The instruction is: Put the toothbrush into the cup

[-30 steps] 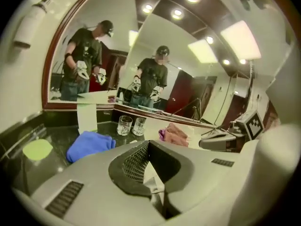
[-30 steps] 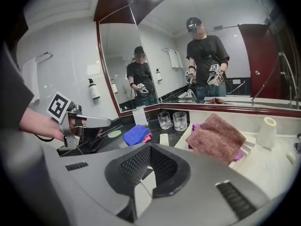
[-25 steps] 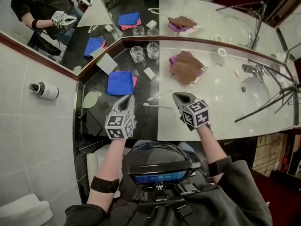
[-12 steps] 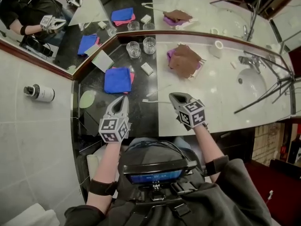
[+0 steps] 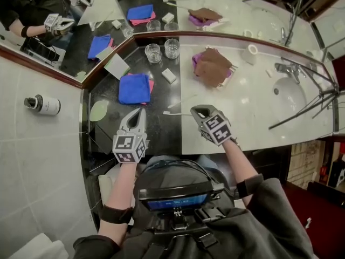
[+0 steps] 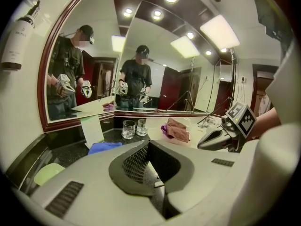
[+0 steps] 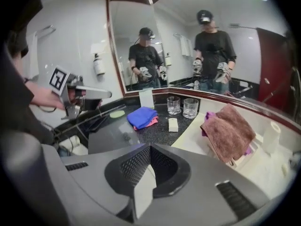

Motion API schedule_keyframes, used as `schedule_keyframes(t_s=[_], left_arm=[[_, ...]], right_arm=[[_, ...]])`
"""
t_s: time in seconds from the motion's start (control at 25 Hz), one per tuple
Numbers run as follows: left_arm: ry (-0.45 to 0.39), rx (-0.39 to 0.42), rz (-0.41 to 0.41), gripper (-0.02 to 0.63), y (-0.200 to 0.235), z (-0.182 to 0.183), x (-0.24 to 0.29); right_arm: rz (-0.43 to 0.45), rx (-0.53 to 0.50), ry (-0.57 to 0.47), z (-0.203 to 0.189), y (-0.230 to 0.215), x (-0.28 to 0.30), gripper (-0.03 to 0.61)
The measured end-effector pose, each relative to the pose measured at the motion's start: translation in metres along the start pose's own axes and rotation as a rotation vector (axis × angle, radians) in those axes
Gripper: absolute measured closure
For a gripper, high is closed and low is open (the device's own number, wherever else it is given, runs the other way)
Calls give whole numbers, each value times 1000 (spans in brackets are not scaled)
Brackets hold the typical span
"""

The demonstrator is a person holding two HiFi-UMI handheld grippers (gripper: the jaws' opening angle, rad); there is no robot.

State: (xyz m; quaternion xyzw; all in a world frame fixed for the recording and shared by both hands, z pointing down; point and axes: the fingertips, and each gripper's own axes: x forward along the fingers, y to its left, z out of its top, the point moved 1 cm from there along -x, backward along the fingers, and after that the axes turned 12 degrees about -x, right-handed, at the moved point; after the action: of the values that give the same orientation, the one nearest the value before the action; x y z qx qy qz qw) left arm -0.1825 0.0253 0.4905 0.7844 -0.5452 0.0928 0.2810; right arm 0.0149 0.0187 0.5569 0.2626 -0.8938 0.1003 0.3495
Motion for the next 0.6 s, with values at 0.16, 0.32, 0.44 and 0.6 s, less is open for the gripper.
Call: schedule_keyframes(t_s=[0.16, 0.32, 0.44, 0.6], left_arm=[[11, 7, -13, 614, -1, -5, 7], [16, -12, -29, 614, -1, -7, 12], [19, -26, -30, 614, 1, -11, 14], [31, -36, -23, 614, 7, -18, 12]], right_arm=[[119, -336, 162, -13, 29, 25, 556], [234, -486, 257, -24, 47, 52, 465], [308, -611, 327, -35, 54, 70, 439], [380, -772, 426, -51, 57, 92, 436]])
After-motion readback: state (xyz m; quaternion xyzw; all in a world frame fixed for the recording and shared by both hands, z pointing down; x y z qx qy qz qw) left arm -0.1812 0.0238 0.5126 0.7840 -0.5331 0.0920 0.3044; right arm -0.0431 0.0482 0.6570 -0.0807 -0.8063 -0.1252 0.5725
